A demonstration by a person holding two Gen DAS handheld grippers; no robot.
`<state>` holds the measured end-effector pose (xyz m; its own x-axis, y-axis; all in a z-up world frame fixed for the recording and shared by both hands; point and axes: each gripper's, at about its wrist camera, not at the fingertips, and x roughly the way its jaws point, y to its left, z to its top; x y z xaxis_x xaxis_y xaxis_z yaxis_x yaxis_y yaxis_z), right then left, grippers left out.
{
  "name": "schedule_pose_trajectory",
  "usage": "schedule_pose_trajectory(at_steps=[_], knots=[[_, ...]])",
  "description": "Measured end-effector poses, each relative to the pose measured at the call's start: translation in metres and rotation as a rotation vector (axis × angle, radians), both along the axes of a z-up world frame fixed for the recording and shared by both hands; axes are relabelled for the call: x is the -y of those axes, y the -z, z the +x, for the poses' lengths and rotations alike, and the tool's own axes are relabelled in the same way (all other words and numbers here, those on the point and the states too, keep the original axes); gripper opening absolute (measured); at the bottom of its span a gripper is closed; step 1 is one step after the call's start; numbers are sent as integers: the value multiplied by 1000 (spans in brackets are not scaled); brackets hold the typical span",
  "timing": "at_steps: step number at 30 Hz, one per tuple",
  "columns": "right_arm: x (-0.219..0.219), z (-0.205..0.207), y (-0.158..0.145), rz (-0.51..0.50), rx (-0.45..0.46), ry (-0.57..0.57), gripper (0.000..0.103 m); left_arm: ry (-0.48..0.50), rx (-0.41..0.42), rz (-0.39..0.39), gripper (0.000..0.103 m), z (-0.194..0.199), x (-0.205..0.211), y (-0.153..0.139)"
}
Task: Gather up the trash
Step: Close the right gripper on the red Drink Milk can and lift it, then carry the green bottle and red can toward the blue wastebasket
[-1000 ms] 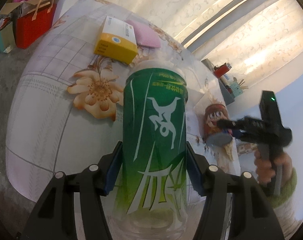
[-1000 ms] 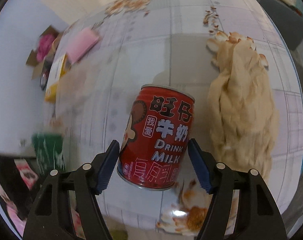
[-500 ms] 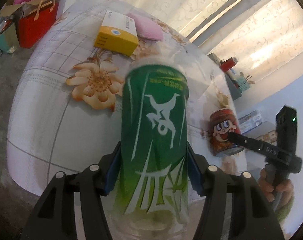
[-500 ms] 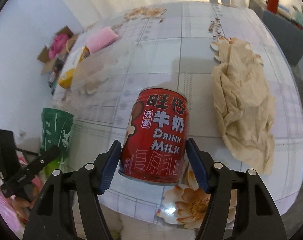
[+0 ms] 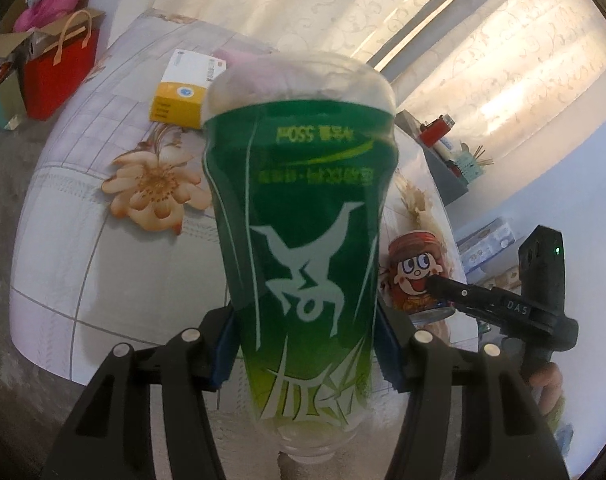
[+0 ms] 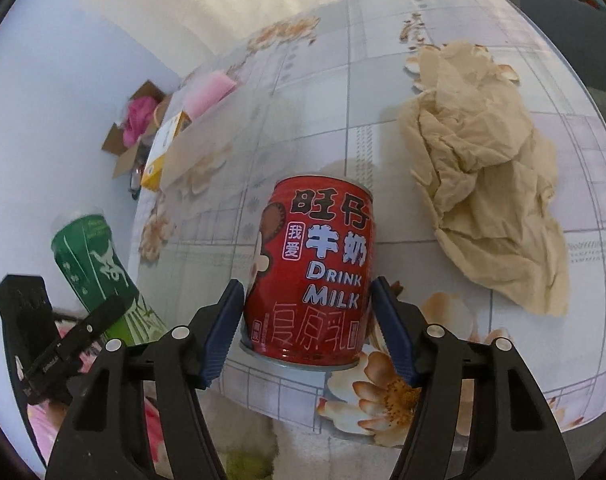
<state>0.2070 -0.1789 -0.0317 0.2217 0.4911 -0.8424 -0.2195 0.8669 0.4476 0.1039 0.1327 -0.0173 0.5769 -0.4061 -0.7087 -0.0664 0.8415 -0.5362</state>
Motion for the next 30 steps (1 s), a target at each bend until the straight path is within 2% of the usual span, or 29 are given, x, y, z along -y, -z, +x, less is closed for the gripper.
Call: schedule_pose_trajectory(at_steps=[5, 10, 12, 16, 20, 30], knots=[[-10, 11, 4, -13, -44, -31, 69, 13, 0, -1, 55, -9, -2, 2], [-15, 21, 14, -13, -72, -30, 68, 14, -3, -1, 55, -7, -1, 3], [-14, 23, 20, 24, -95, -19, 64, 12, -4, -2, 55, -7, -1, 2], [-6, 19, 20, 69, -84, 5, 63, 18, -1, -4, 55, -8, -1, 0], [8, 11, 17, 165, -83, 27, 62, 45, 25, -10, 55, -12, 0, -8], [63, -19, -18, 408, 4, 84, 62, 150, 95, -41, 55, -7, 20, -44]])
